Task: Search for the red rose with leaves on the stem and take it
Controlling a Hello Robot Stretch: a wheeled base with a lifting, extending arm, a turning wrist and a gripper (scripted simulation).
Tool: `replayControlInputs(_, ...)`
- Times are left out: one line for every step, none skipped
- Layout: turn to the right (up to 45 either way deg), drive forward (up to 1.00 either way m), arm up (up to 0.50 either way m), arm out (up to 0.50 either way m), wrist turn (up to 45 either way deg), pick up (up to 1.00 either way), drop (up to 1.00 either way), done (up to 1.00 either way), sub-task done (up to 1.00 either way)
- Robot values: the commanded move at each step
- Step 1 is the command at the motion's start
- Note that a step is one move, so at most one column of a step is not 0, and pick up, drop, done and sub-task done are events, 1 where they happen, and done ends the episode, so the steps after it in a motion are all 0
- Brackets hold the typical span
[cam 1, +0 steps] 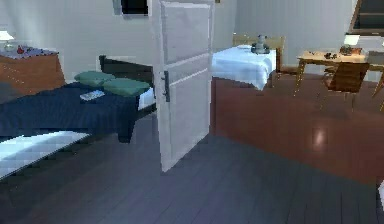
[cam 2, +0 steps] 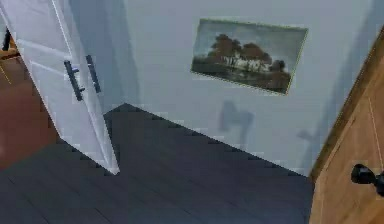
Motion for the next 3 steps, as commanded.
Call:
replayControlInputs(-45.0, 0.0, 0.0, 0.0, 0.0, 0.0, 0.0, 0.0, 0.0)
replayControlInputs(0.0, 0.5, 0.0, 0.0, 0.0, 0.0, 0.0, 0.0, 0.0)
replayControlInputs(-12.0, 0.0, 0.0, 0.0, 0.0, 0.0, 0.0, 0.0, 0.0)
